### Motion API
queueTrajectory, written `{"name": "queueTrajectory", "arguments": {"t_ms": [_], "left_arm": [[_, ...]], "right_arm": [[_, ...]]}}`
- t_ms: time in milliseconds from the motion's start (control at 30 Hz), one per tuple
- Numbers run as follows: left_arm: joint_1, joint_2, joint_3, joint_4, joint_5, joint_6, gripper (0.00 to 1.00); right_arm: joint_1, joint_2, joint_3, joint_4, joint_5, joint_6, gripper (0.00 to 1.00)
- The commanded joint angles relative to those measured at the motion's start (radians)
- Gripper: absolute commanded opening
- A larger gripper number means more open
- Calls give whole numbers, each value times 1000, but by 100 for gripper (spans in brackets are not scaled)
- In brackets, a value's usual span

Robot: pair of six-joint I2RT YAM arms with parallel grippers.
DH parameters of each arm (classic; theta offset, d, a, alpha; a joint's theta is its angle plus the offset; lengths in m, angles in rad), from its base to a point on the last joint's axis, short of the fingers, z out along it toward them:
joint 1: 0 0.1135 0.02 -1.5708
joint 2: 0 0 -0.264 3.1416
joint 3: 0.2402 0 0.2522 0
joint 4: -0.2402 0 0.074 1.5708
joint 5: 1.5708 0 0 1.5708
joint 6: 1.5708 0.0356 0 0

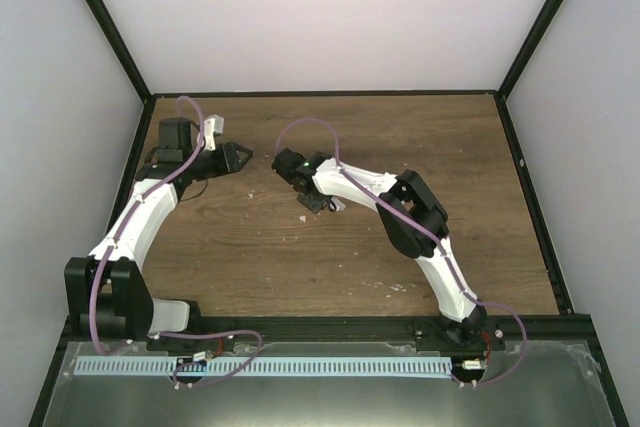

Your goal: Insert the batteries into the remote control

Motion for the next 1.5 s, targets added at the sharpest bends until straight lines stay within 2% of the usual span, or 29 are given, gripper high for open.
{"name": "queueTrajectory", "arguments": {"t_ms": [0,67,167,333,433,533,600,633,933,1167,1467], "left_arm": [[0,11,26,12,13,0,51],[0,9,26,16,16,-5,51],[0,7,33,36,30,-13,51],[0,10,80,82,64,-6,60],[1,-4,112,118,58,-4,69],[3,-36,125,160,39,-2,87],[3,-56,123,195,30,7,98],[4,-62,121,205,24,8,100],[9,-85,149,272,11,-83,100],[9,-100,164,250,-14,-74,100],[9,-102,190,238,-6,-67,100]], "right_arm": [[5,-13,1,13,-18,-9,29],[4,-33,-5,23,-45,-9,34],[5,-70,-33,54,-91,-9,48],[-3,-152,-69,104,-132,-1,70],[-26,-207,-71,136,-143,-1,80],[-75,-264,-76,180,-167,6,99],[-125,-297,-87,203,-204,21,100],[-153,-312,-92,209,-229,34,100],[-395,-446,-203,321,-406,143,100],[-519,-476,-245,345,-526,221,100],[-566,-513,-296,359,-546,227,100]]}}
